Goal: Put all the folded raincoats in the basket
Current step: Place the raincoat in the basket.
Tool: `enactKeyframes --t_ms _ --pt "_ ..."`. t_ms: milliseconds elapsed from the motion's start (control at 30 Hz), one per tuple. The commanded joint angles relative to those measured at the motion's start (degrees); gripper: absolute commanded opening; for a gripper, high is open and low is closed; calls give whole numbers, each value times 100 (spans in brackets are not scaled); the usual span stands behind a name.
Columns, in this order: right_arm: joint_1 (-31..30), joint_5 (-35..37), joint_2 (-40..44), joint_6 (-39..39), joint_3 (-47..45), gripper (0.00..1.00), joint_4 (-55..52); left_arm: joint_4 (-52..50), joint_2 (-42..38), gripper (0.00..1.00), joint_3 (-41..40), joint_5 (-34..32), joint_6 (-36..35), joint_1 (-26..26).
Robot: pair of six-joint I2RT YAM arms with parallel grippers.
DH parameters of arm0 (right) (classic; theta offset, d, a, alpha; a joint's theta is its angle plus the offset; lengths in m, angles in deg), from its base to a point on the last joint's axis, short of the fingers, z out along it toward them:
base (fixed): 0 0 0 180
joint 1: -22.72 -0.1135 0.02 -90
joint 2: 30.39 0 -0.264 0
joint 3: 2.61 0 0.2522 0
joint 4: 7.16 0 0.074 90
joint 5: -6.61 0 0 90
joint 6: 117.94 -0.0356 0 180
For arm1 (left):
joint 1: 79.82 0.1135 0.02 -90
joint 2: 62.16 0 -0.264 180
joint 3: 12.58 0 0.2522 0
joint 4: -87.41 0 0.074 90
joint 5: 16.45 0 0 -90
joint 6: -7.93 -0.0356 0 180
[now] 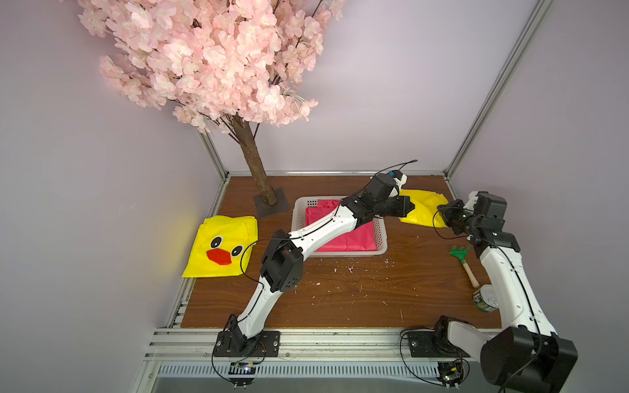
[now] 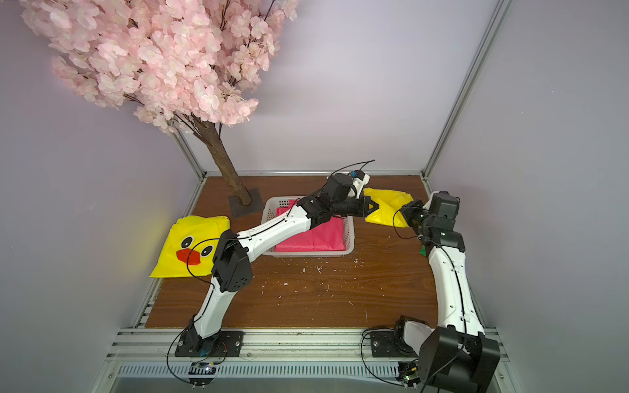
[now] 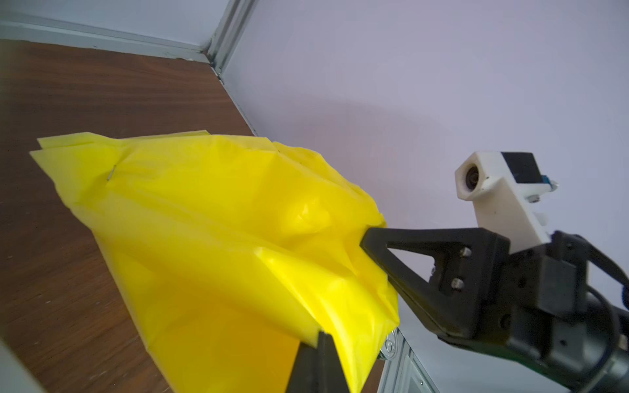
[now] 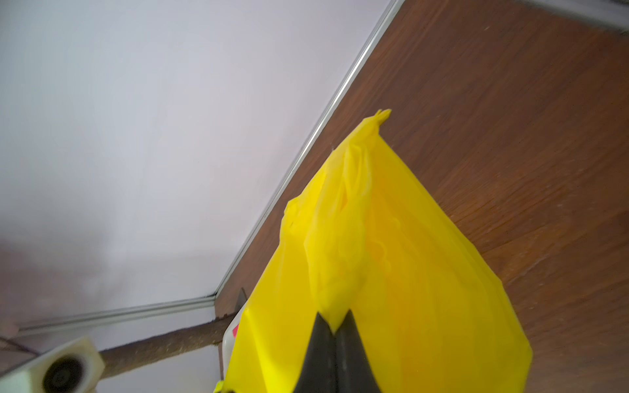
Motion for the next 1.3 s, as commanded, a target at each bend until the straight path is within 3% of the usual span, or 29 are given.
enactKeyframes --t_ms 0,433,733,967,1067,1200,1267 --pt "-671 155 -33 -267 85 0 399 140 -704 1 -452 -48 -254 233" --pt "-2835 1036 -880 -661 290 0 1134 1134 -3015 1 -3829 -357 -107 1023" --pt "-3764 1352 -1977 -586 683 0 1460 1727 -4016 1 -5644 -315 75 1782" --pt "-4166 1620 -1971 -835 93 0 1868 1833 -4433 3 -6462 -202 95 2148" --pt "-4256 1797 -1812 -939 -262 15 2002 1832 -4580 20 -6679 -186 102 2169" --pt "-4247 2023 -1589 -913 -481 44 1963 1792 -4873 65 -6855 -162 161 2173" --pt "-4229 2117 -1501 -854 -460 49 1861 1650 -5059 81 -6866 -264 166 2169"
